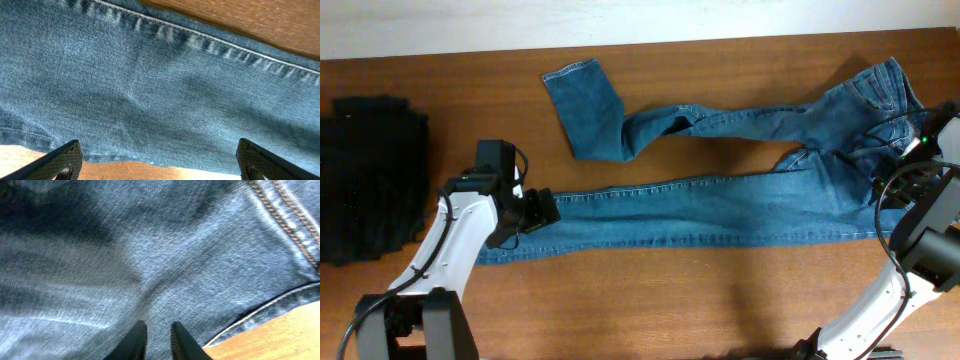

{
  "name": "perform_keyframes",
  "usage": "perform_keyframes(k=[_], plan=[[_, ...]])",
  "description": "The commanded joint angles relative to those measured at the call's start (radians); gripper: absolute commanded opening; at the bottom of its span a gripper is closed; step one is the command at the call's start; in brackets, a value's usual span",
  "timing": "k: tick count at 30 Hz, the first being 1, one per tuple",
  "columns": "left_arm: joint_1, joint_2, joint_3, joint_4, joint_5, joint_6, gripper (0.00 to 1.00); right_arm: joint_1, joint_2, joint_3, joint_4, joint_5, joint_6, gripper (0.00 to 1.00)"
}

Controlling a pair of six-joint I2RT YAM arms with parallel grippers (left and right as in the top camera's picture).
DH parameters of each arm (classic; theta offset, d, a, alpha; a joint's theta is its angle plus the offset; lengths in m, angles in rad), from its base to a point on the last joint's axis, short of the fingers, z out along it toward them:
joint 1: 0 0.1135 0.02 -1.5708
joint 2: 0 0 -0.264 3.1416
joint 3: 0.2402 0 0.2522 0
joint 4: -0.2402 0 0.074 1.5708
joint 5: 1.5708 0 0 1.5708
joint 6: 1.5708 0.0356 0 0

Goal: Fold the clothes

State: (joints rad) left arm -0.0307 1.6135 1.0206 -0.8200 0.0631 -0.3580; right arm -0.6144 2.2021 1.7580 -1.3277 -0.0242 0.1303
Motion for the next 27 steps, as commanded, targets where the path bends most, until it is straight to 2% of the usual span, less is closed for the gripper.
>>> perform_keyframes(k=[1,4,10,17,27], plan=[[0.000,-0.011,-0.040,0.031,-0.048,0.016,0.98,-0.001,-0.045,0.006,0.006,0.038,0.005,0.13],[0.000,-0.011,-0.082,0.085,-0.052,0.016,0.98,-0.001,-0.045,-0.013,0.027,0.042,0.005,0.04],[0.001,-0.011,-0.132,0.164,-0.056,0.016,0.98,-0.007,-0.045,-0.066,0.079,0.132,0.025,0.04],[0.001,-0.008,-0.138,0.188,-0.159,0.015,0.97,-0.045,-0.045,-0.129,0.128,0.194,0.076,0.04],[0.001,0.071,-0.147,0.230,-0.200,0.016,0.97,-0.121,-0.045,-0.332,0.331,0.164,0.119,0.04]])
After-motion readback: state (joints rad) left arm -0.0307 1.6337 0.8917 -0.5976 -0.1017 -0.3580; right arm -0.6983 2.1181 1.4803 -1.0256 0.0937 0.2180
